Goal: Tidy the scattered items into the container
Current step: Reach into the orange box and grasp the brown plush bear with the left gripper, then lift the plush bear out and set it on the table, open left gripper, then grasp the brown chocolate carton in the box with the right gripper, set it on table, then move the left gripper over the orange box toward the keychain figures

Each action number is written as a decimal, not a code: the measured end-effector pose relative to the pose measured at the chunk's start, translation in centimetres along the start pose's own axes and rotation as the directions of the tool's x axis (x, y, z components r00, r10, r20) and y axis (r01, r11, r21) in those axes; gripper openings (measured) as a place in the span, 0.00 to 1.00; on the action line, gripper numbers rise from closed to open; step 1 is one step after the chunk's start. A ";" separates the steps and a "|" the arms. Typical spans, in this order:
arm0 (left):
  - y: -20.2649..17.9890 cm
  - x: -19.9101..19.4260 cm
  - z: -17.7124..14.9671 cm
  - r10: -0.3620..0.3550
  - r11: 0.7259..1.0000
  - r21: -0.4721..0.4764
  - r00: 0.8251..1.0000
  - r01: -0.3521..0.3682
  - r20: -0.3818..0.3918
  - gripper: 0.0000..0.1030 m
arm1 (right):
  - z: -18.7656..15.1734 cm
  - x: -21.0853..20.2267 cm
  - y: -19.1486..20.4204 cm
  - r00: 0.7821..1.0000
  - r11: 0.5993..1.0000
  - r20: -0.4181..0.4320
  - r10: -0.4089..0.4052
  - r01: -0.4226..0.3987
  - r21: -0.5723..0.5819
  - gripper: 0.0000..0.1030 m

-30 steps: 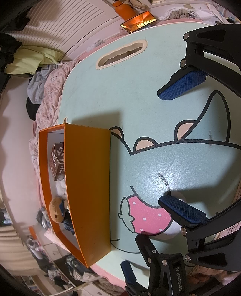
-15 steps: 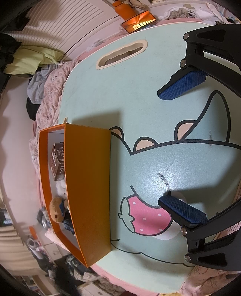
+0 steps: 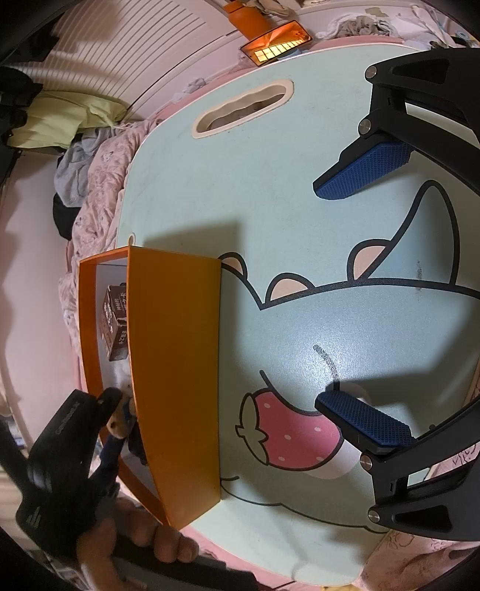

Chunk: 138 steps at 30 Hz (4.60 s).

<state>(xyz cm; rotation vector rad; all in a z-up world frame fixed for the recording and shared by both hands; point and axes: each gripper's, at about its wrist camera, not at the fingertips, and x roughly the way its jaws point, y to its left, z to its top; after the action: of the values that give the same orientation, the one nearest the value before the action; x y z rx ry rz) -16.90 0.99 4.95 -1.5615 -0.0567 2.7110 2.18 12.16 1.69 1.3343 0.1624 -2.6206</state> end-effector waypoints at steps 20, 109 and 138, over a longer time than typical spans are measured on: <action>0.3 -9.3 -15.9 -0.281 0.960 0.048 0.938 0.277 0.203 0.47 | 0.1 -0.3 -0.3 1.000 1.000 0.001 0.002 -0.002 0.000 1.00; 8.2 -6.5 -20.3 -0.423 0.807 -0.254 0.821 0.533 0.383 0.78 | -0.7 -5.3 -2.5 0.962 0.983 0.206 0.179 -0.182 -0.005 0.86; 2.0 -9.3 -6.0 -0.190 0.982 0.041 0.967 0.186 0.169 0.55 | -1.1 -4.9 -5.7 0.963 0.969 0.209 0.167 -0.200 0.146 0.95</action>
<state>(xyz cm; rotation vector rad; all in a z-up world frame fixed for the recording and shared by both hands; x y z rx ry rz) -7.02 -1.17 9.87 -1.2408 -0.1634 2.6771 4.60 18.51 5.00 1.0693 -0.2044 -2.6301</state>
